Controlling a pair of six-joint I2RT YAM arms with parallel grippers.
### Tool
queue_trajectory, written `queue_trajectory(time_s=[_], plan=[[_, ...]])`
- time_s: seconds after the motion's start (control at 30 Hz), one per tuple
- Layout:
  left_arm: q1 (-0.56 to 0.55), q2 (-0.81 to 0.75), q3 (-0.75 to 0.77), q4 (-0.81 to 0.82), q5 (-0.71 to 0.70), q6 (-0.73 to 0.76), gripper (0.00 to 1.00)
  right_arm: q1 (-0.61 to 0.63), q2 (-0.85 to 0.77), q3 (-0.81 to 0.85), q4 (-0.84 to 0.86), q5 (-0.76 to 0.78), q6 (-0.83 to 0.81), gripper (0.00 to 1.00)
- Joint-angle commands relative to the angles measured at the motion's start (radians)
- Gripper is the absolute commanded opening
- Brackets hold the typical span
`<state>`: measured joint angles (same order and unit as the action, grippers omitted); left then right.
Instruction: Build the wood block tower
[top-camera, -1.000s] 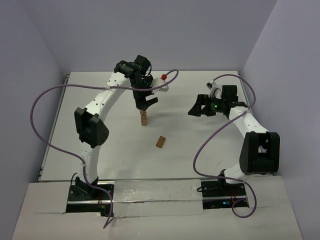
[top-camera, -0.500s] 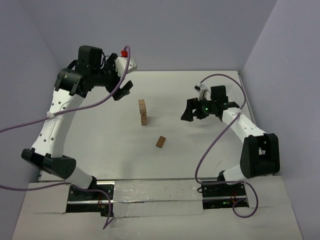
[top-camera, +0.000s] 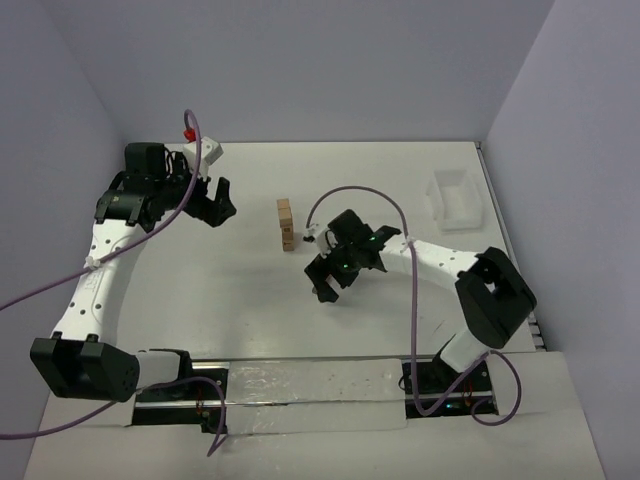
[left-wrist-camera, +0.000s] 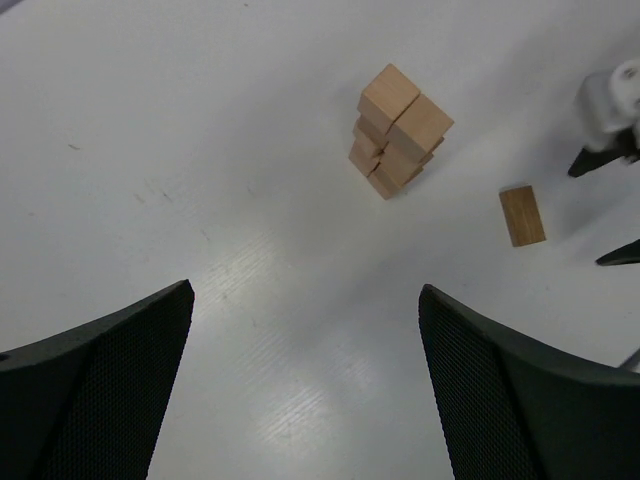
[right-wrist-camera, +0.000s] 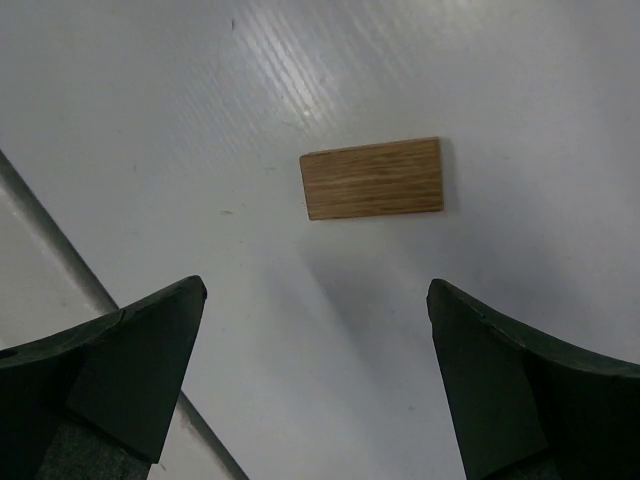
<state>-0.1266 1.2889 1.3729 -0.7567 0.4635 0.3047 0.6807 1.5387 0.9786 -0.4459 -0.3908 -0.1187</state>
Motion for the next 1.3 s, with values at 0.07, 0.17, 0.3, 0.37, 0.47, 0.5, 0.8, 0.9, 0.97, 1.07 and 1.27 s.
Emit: queue_trajectory(time_s=[0.07, 0.17, 0.3, 0.37, 0.47, 0.5, 0.8, 0.9, 0.97, 1.07, 1.27], plan=[[0.017, -0.048, -0.077, 0.099, 0.126, -0.075, 0.99, 0.093, 0.136, 0.089, -0.058, 0.132, -0.060, 1.00], [0.018, -0.042, -0.080, 0.096, 0.149, -0.068, 0.99, 0.094, 0.176, 0.109, -0.065, 0.162, -0.081, 1.00], [0.021, -0.038, -0.079, 0.095, 0.163, -0.059, 0.99, 0.094, 0.208, 0.127, -0.070, 0.196, -0.091, 1.00], [0.022, -0.036, -0.080, 0.101, 0.168, -0.058, 0.99, 0.093, 0.221, 0.136, -0.077, 0.215, -0.094, 1.00], [0.022, -0.032, -0.079, 0.103, 0.175, -0.057, 0.99, 0.094, 0.234, 0.140, -0.076, 0.240, -0.110, 1.00], [0.022, -0.029, -0.076, 0.100, 0.179, -0.055, 0.99, 0.095, 0.238, 0.142, -0.075, 0.243, -0.118, 1.00], [0.024, -0.014, -0.057, 0.094, 0.191, -0.045, 0.99, 0.094, 0.284, 0.194, -0.073, 0.204, -0.159, 1.00], [0.024, -0.016, -0.063, 0.097, 0.189, -0.043, 0.99, 0.094, 0.306, 0.218, -0.071, 0.191, -0.173, 1.00], [0.024, -0.019, -0.067, 0.097, 0.188, -0.040, 0.99, 0.094, 0.320, 0.230, -0.070, 0.183, -0.176, 1.00], [0.024, -0.025, -0.071, 0.100, 0.185, -0.039, 0.99, 0.095, 0.334, 0.241, -0.068, 0.182, -0.181, 1.00], [0.024, -0.029, -0.080, 0.108, 0.185, -0.037, 0.99, 0.125, 0.335, 0.224, -0.047, 0.217, -0.203, 1.00]])
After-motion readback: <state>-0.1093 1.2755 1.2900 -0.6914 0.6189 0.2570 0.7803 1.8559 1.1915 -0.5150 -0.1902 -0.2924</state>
